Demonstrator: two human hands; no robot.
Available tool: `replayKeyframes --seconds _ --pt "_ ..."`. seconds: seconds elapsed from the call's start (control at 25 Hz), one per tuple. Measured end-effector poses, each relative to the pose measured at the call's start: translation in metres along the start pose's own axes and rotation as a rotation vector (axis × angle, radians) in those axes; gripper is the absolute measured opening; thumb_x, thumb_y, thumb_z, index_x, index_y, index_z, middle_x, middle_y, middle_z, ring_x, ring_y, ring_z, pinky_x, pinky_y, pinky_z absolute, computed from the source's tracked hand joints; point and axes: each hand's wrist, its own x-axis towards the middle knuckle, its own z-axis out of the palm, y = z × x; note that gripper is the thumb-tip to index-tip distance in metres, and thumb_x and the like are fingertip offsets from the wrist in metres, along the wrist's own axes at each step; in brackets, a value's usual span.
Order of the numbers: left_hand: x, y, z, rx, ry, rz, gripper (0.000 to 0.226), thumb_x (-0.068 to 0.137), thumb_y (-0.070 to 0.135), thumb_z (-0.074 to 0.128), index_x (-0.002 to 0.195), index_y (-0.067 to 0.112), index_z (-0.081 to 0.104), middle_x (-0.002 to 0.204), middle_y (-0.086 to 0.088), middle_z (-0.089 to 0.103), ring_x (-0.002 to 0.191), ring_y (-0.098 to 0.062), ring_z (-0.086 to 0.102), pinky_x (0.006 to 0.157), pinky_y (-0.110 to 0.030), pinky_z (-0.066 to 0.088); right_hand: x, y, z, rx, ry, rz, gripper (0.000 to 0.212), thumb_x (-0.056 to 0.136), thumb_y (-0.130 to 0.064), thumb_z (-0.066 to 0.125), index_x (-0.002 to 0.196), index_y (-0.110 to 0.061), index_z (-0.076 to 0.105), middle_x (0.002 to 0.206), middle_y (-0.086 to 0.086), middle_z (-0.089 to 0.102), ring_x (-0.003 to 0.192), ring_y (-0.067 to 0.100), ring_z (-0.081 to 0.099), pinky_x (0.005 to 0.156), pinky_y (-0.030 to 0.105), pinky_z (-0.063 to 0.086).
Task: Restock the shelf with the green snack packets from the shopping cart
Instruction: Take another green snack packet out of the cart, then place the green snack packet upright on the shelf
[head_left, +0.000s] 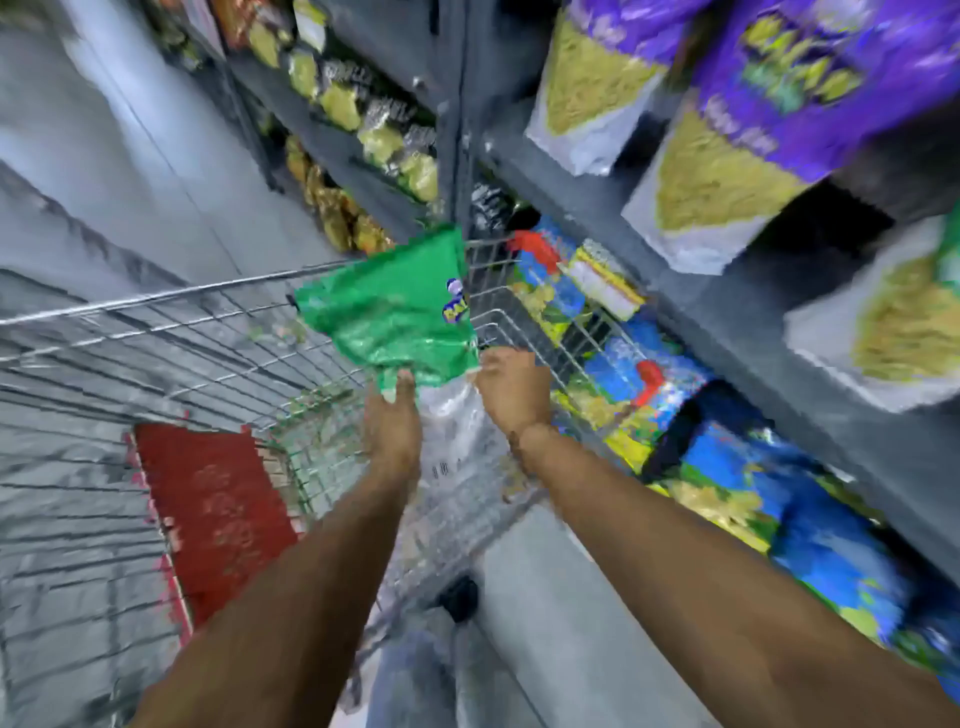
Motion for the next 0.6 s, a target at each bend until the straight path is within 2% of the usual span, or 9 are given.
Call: replayKeyframes --seconds 0.08,0.16,0.24,0.28,0.32,0.4,0.48,0.56,0.6 --pt "-0.053 0.039 0.016 -0.046 -0.022 0.216 0.054 0.090 0.038 0.047 0.132 0.004 0.039 0.139 -0.021 0.046 0.127 -0.032 0.044 0.109 -0.045 0.036 -0.028 0.007 -0.054 0.246 0.204 0.013 0.014 0.073 0.003 0.059 0.084 0.004 0.068 0.083 0.020 0.070 0.079 0.020 0.060 0.068 0.027 0.042" --pt "-0.126 0.065 0.037 -0.079 -0.105 0.415 0.045 0.092 0.028 0.046 0.127 -0.001 0.041 0.134 -0.023 0.050 0.121 -0.026 0.048 0.105 -0.037 0.038 -0.070 0.027 -0.113 0.408 0.431 0.026 0.015 0.077 0.004 0.058 0.090 0.005 0.063 0.096 0.020 0.065 0.088 0.018 0.054 0.077 0.021 0.040" --pt "-0.200 0.078 0.057 -0.121 -0.237 0.592 0.031 0.093 0.020 0.045 0.119 0.003 0.050 0.109 -0.018 0.062 0.097 -0.022 0.056 0.088 -0.025 0.043 -0.115 0.054 -0.165 0.559 0.590 0.032 0.015 0.082 0.003 0.054 0.096 0.002 0.057 0.110 0.010 0.056 0.103 0.016 0.052 0.085 0.013 0.041" --pt "-0.231 0.078 0.065 -0.132 -0.320 0.665 0.027 0.092 0.021 0.045 0.114 0.009 0.053 0.094 -0.005 0.062 0.084 -0.015 0.056 0.079 -0.022 0.043 -0.139 0.067 -0.185 0.640 0.632 0.035 0.013 0.085 0.000 0.051 0.097 -0.004 0.053 0.111 0.003 0.050 0.101 0.008 0.051 0.081 0.007 0.039" --pt "-0.268 0.075 0.078 -0.142 -0.431 0.724 0.022 0.090 0.026 0.044 0.108 0.018 0.055 0.083 0.007 0.057 0.073 -0.003 0.051 0.073 -0.022 0.042 -0.166 0.086 -0.208 0.687 0.688 0.032 0.009 0.087 -0.007 0.048 0.092 -0.013 0.048 0.108 -0.001 0.047 0.094 0.000 0.049 0.078 0.008 0.037" --pt "-0.326 0.062 0.105 -0.134 -0.603 0.793 0.013 0.086 0.031 0.041 0.097 0.031 0.049 0.073 0.017 0.044 0.065 0.011 0.046 0.067 -0.018 0.038 -0.214 0.119 -0.246 0.730 0.832 0.030 0.007 0.084 -0.019 0.040 0.083 -0.025 0.036 0.097 -0.003 0.045 0.083 -0.004 0.045 0.077 0.015 0.034" --pt "-0.384 0.049 0.136 -0.131 -0.728 0.847 0.008 0.084 0.032 0.041 0.091 0.032 0.046 0.072 0.017 0.042 0.065 0.020 0.046 0.063 -0.008 0.034 -0.255 0.156 -0.282 0.768 1.004 0.040 0.005 0.083 -0.019 0.036 0.082 -0.023 0.033 0.092 -0.005 0.043 0.079 -0.013 0.045 0.075 0.005 0.035" --pt "-0.441 0.041 0.169 -0.117 -0.887 0.861 0.012 0.083 0.036 0.043 0.092 0.031 0.051 0.069 0.016 0.044 0.061 0.016 0.047 0.060 -0.005 0.034 -0.284 0.191 -0.317 0.789 1.182 0.069 0.009 0.084 -0.017 0.035 0.080 -0.025 0.032 0.092 -0.005 0.040 0.072 -0.020 0.042 0.075 0.004 0.036" --pt "-0.464 0.037 0.186 -0.101 -0.964 0.857 0.021 0.084 0.034 0.045 0.102 0.027 0.054 0.068 0.012 0.047 0.060 0.011 0.048 0.058 -0.007 0.035 -0.294 0.209 -0.333 0.790 1.259 0.108 0.011 0.084 -0.017 0.035 0.079 -0.027 0.031 0.093 -0.005 0.040 0.071 -0.019 0.041 0.075 0.006 0.036"
